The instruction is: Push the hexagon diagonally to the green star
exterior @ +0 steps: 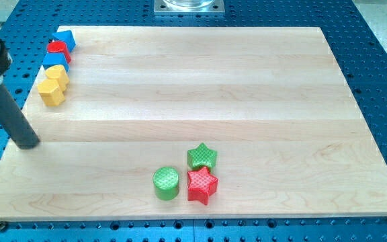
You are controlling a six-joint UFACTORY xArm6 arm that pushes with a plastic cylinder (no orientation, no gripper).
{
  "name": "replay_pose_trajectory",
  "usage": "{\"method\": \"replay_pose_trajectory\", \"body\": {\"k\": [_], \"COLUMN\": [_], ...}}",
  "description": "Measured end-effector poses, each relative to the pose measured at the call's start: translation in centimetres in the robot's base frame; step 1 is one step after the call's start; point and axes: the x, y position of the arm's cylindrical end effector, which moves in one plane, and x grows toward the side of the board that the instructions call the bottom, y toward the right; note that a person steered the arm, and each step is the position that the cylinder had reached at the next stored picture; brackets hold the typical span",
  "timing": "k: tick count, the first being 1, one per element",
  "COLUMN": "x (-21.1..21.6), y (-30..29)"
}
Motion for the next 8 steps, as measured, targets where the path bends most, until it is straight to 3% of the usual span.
{"method": "replay_pose_trajectory", "body": {"k": [2, 4, 6, 7, 8], "x": [-9.0, -8.4, -11.4, -6.6, -4.0], "y": [-0.5, 11.3, 14.7, 21.4, 22.8]}}
